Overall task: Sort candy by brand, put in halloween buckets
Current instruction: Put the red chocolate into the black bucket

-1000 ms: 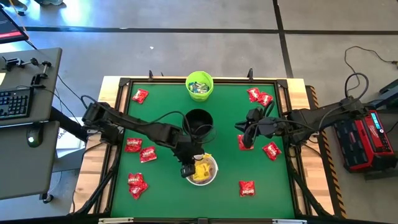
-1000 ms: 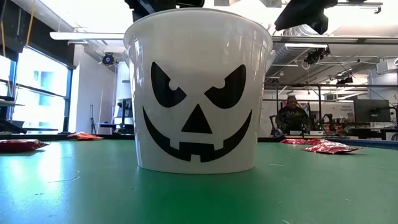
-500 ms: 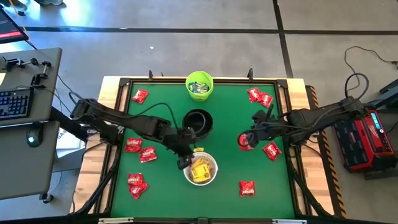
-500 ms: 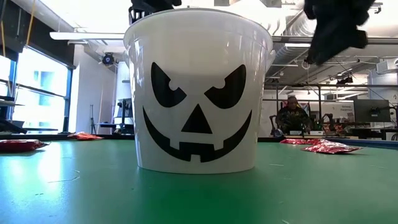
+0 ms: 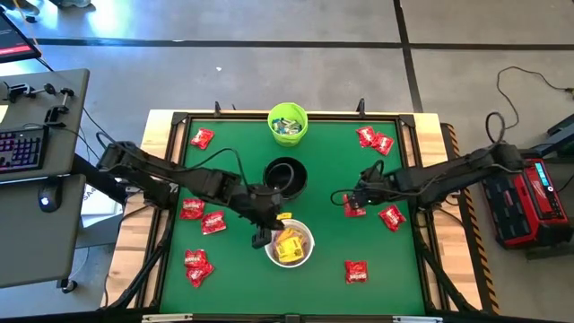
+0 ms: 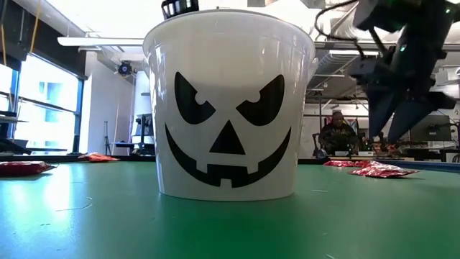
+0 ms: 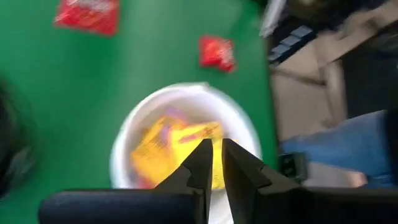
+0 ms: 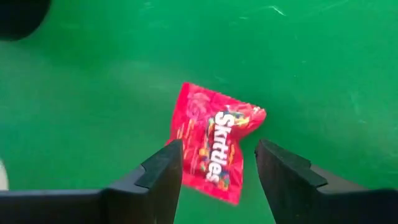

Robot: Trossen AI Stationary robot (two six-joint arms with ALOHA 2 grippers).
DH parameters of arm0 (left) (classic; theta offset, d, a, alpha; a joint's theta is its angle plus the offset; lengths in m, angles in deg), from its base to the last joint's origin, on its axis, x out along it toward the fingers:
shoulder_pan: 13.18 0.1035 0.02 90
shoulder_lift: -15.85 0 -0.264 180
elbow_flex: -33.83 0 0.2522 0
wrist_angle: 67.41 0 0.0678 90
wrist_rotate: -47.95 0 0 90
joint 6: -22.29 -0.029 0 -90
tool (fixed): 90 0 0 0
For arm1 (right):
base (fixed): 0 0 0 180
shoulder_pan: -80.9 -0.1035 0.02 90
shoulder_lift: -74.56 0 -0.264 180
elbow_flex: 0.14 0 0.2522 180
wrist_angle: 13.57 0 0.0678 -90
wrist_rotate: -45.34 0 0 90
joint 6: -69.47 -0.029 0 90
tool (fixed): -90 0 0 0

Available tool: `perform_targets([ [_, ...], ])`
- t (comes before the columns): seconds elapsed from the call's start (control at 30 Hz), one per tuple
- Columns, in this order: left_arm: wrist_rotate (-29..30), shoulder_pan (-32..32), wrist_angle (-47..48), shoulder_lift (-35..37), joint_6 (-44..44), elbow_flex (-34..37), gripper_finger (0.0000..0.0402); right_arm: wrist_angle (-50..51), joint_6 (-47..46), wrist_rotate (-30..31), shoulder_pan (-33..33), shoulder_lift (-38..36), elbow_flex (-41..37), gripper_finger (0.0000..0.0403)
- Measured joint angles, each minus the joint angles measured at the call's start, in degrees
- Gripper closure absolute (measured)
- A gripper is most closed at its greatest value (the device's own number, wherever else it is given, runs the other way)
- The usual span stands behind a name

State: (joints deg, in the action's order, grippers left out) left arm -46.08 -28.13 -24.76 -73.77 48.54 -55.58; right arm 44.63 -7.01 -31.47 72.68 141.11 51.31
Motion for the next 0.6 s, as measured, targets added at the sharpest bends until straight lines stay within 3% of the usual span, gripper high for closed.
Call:
perform_targets([
  [0.3,-3.4,-0.4,-17.1,5.1,4.4,12.3,0.0393,-3.3,1.9,-1.3,1.6,7.0,-0.2,0.0232],
  [0.6,-2.7,-0.5,-28.4,18.7,8.1,26.3,0.0393,-5.7,1.9,-3.0,1.9,11.5,-0.2,0.0286],
])
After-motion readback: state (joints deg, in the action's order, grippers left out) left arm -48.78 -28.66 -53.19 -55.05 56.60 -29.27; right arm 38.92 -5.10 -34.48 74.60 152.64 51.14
